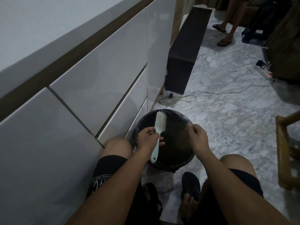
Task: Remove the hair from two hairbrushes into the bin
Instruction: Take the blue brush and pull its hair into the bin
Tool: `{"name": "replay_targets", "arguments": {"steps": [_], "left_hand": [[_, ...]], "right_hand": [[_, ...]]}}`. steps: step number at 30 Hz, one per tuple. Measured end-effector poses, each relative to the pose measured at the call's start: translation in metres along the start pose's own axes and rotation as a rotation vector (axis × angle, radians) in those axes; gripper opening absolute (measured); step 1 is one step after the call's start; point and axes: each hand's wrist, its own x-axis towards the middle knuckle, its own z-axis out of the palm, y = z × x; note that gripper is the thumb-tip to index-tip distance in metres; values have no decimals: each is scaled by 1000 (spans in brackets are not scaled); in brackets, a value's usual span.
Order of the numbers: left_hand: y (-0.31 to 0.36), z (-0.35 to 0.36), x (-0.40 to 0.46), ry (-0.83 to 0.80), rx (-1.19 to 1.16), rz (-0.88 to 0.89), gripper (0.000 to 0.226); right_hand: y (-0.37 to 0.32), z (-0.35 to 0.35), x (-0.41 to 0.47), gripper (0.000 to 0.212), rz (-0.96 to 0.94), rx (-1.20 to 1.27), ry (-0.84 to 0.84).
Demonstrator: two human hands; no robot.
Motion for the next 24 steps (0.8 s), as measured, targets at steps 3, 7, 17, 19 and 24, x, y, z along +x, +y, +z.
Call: {"name": "replay_targets", "arguments": {"steps": [3, 7, 17, 19, 24], "left_hand": [[0, 0, 0, 7, -13, 8, 30], [-1, 0, 2, -4, -15, 9, 30], [-2, 1, 0, -88, 7, -9, 29], [-2, 1, -2, -129, 30, -15, 28], [-4, 2, -5, -230, 77, -29, 28]], "right_hand": [[1, 3, 1, 31, 107, 152, -162], [8, 6, 2, 39, 146, 129, -185], [13, 2, 0, 27, 159, 9, -77], [7, 1, -4, 22, 175, 113, -118], [-5, 0, -12, 32, 155, 262, -175]]}}
